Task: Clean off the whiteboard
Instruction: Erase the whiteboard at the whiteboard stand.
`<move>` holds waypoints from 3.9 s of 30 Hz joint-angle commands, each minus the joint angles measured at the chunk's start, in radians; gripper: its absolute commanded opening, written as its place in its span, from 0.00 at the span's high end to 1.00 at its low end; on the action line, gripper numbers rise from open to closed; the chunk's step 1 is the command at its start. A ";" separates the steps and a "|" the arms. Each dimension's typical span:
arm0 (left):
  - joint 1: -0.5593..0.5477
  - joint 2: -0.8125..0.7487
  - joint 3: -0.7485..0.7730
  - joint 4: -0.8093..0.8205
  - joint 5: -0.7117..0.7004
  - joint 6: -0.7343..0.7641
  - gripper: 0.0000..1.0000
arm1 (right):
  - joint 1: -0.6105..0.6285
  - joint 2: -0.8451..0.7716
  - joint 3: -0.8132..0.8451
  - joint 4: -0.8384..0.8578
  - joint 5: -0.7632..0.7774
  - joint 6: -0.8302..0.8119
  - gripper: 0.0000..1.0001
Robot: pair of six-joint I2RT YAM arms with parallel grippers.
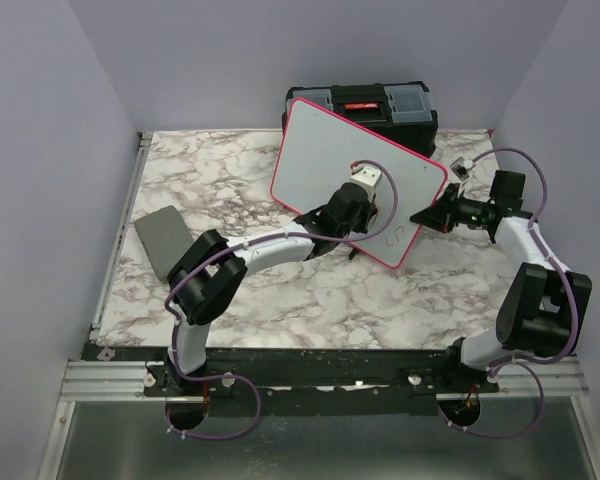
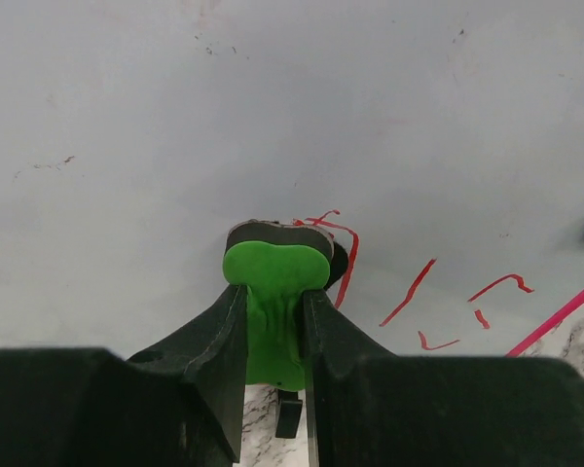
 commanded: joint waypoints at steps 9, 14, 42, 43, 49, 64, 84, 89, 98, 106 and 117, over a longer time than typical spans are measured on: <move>0.047 0.014 -0.092 0.140 0.030 -0.097 1.00 | 0.013 -0.003 0.026 -0.026 -0.087 -0.001 0.99; 0.018 0.013 -0.083 0.205 0.043 -0.060 1.00 | 0.014 0.012 0.035 -0.048 -0.088 -0.015 0.99; 0.010 0.066 -0.069 0.196 0.041 -0.116 1.00 | 0.015 0.022 0.041 -0.068 -0.093 -0.035 0.99; 0.004 0.069 -0.059 0.196 0.039 -0.114 1.00 | 0.015 0.021 0.041 -0.068 -0.093 -0.035 0.99; 0.011 0.058 0.018 0.177 0.011 -0.063 1.00 | 0.015 0.021 0.041 -0.069 -0.096 -0.035 0.99; 0.103 0.043 -0.046 0.195 0.011 -0.127 1.00 | 0.014 0.021 0.045 -0.079 -0.098 -0.045 0.99; -0.008 0.026 -0.176 0.280 0.005 -0.115 1.00 | 0.015 0.030 0.043 -0.075 -0.095 -0.038 0.99; 0.043 0.008 -0.105 0.240 0.028 -0.102 1.00 | 0.016 0.026 0.044 -0.080 -0.097 -0.043 0.99; 0.145 -0.003 -0.103 0.201 0.060 -0.129 1.00 | 0.016 0.027 0.046 -0.082 -0.096 -0.047 0.99; 0.135 -0.008 -0.226 0.253 0.056 -0.179 1.00 | 0.015 0.033 0.049 -0.092 -0.096 -0.056 0.99; 0.027 0.040 -0.206 0.288 0.067 -0.166 1.00 | 0.016 0.028 0.049 -0.091 -0.097 -0.054 0.99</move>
